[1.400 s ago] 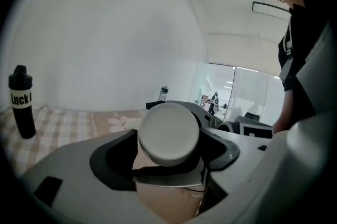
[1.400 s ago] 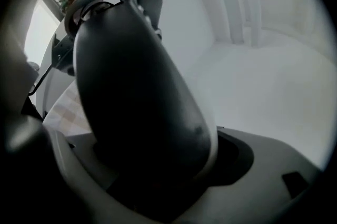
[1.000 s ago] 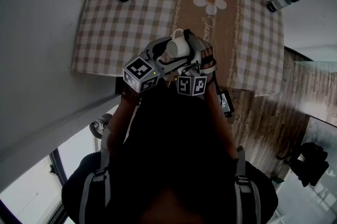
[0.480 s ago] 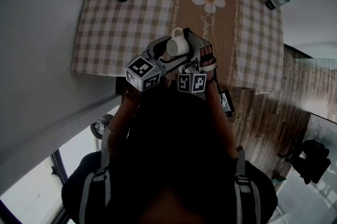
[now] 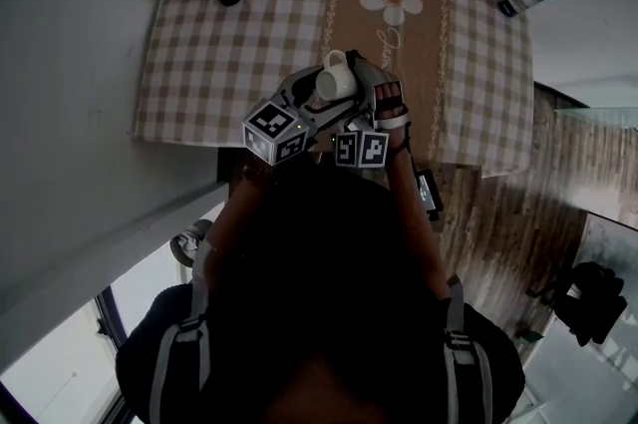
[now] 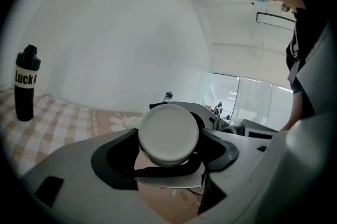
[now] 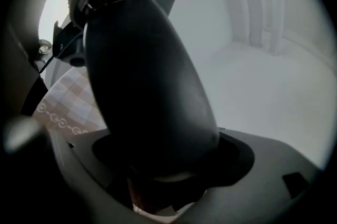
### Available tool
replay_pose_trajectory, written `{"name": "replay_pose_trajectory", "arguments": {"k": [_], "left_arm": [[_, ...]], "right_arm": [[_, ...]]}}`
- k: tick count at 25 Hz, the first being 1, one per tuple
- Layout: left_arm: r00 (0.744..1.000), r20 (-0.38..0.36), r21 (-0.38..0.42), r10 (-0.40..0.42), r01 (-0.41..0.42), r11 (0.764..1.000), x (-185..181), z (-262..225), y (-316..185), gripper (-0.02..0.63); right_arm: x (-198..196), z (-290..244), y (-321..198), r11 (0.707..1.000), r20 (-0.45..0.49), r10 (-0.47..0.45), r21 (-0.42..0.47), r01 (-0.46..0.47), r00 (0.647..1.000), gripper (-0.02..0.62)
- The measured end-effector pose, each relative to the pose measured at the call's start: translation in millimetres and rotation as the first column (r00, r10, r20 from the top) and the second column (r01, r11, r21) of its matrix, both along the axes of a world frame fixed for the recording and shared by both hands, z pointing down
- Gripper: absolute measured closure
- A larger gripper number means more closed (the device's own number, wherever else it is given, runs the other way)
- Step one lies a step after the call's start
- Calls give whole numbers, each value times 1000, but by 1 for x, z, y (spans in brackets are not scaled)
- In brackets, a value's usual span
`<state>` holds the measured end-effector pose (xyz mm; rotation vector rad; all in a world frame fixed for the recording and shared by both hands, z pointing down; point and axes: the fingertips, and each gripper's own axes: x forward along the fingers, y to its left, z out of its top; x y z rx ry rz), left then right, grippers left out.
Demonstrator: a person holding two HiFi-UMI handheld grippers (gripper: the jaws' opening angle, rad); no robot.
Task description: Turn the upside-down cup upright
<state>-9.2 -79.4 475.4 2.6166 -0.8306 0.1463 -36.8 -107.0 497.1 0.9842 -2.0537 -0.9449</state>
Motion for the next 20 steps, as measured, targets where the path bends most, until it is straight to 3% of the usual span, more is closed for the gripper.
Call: {"name": "replay_pose_trajectory", "arguments": {"k": [9,15,20], "left_arm": [[999,-32,-51,5,-6,999,-2,6,-5,256],[999,20,-43,-28,29,999,-3,15,-16,256],[999,21,-48,-30,31,998,-5,18,-19,258]], "right_arm": [[-1,7,-1,999,-55,-37,-20,36,998,158],[3,21,-10,990,-41,45,-130,-50,998,158],[4,24,-10,991,-35,55,-121,-58,998,158]]}}
